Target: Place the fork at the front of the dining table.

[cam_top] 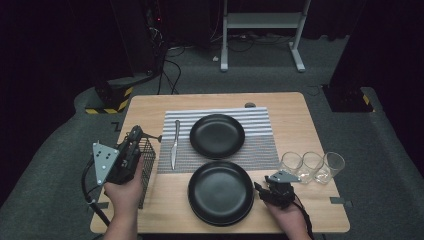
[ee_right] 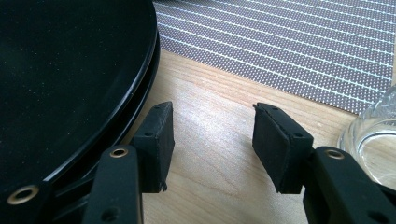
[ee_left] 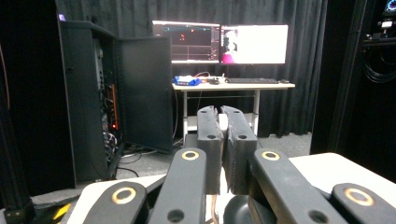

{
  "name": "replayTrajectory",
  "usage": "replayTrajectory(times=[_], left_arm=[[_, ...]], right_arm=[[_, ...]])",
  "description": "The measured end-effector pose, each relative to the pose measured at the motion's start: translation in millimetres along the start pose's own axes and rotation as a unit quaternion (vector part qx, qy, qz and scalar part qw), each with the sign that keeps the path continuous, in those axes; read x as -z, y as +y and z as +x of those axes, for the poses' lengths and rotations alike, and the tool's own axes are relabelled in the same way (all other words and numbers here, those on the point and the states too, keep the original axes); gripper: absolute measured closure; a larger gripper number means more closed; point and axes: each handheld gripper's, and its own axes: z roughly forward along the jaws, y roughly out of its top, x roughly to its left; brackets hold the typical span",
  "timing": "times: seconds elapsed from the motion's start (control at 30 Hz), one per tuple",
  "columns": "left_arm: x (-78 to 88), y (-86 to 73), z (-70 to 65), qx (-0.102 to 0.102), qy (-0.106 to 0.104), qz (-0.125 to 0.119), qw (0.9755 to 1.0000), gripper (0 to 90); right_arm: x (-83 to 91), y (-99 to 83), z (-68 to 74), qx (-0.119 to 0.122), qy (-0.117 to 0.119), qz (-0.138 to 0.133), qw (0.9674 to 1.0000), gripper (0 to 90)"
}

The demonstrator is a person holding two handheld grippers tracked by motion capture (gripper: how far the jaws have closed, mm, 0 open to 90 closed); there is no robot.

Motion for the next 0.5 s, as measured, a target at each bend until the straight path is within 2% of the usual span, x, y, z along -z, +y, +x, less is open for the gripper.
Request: replayTrajectory(times=[0.37,0.5], left_arm=[[-7.8,-1.6,-13.8,-0.007,-0.014,0.007,0.9999,86.4],[-8.8,-1.6,-16.4,-0.004,-0.017,0.008,0.9998,86.4]], right_arm=[[0.9,-0.2,-0.1,0.001,0.001,-0.006,1.0000,50.0],[1.6,-0.8,0.0,0.002,0.001,-0.008,1.0000,50.4]])
